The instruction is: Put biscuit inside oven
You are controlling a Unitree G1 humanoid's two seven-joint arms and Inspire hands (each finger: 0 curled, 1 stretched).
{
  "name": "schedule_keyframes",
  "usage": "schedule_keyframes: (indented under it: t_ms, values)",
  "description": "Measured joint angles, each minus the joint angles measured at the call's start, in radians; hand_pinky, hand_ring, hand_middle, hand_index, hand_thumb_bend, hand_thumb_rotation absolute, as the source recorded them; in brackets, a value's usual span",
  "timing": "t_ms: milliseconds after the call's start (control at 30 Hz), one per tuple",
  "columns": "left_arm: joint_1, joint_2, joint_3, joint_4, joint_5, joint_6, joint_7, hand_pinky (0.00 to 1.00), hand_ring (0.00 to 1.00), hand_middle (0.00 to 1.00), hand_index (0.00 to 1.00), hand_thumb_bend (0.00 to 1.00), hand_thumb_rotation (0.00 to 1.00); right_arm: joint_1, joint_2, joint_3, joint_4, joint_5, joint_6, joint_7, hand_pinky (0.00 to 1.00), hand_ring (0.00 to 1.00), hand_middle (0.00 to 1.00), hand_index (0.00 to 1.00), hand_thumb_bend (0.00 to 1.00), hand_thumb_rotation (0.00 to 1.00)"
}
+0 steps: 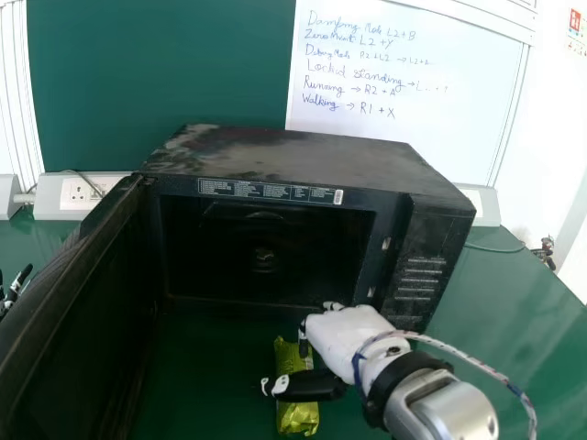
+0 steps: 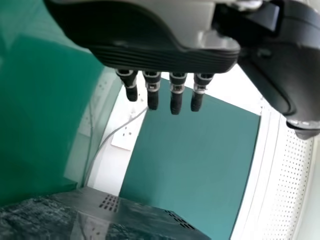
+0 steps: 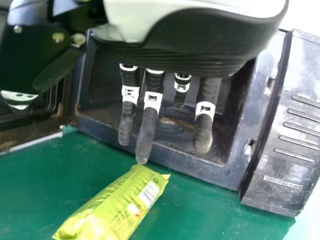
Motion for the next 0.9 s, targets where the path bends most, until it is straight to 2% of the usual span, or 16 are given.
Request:
schedule_keyframes:
  t_ms: [100, 267, 400, 567, 700, 900]
  values:
    - [0.004, 0.000, 0.000, -0.004, 0.000, 0.000, -0.002, 0.82, 0.86, 0.87, 0.91, 0.88, 0.79, 0.005, 0.018, -0.016, 0.004, -0.030, -0.052, 0.001, 0.16, 0.24, 0.42, 0.60, 1.00, 1.00]
    - [0.009, 0.000, 0.002, -0.004, -0.004, 0.001, -0.009, 0.80, 0.85, 0.86, 0.90, 0.88, 0.78, 0.038, 0.051, -0.019, 0.036, -0.126, -0.142, 0.005, 0.12, 0.20, 0.35, 0.61, 1.00, 1.00]
    - [0.009, 0.000, 0.006, -0.006, -0.016, 0.009, -0.007, 0.80, 0.86, 0.87, 0.90, 0.87, 0.78, 0.068, 0.076, -0.022, 0.059, -0.149, -0.197, 0.002, 0.14, 0.22, 0.36, 0.63, 1.00, 1.00]
    - [0.009, 0.000, 0.011, -0.006, -0.019, 0.015, -0.007, 0.80, 0.85, 0.87, 0.91, 0.88, 0.77, 0.068, 0.081, -0.074, 0.063, -0.159, -0.239, 0.000, 0.09, 0.17, 0.32, 0.63, 1.00, 1.00]
    - [0.009, 0.001, 0.016, -0.006, -0.021, 0.021, -0.007, 0.80, 0.85, 0.87, 0.91, 0.88, 0.77, 0.046, 0.073, -0.108, 0.064, -0.170, -0.283, 0.013, 0.11, 0.19, 0.33, 0.64, 1.00, 1.00]
    - [0.008, 0.007, 0.023, -0.003, -0.030, 0.024, -0.012, 0.81, 0.86, 0.87, 0.92, 0.89, 0.77, 0.047, 0.080, -0.109, 0.076, -0.183, -0.324, 0.033, 0.13, 0.21, 0.34, 0.65, 1.00, 1.00]
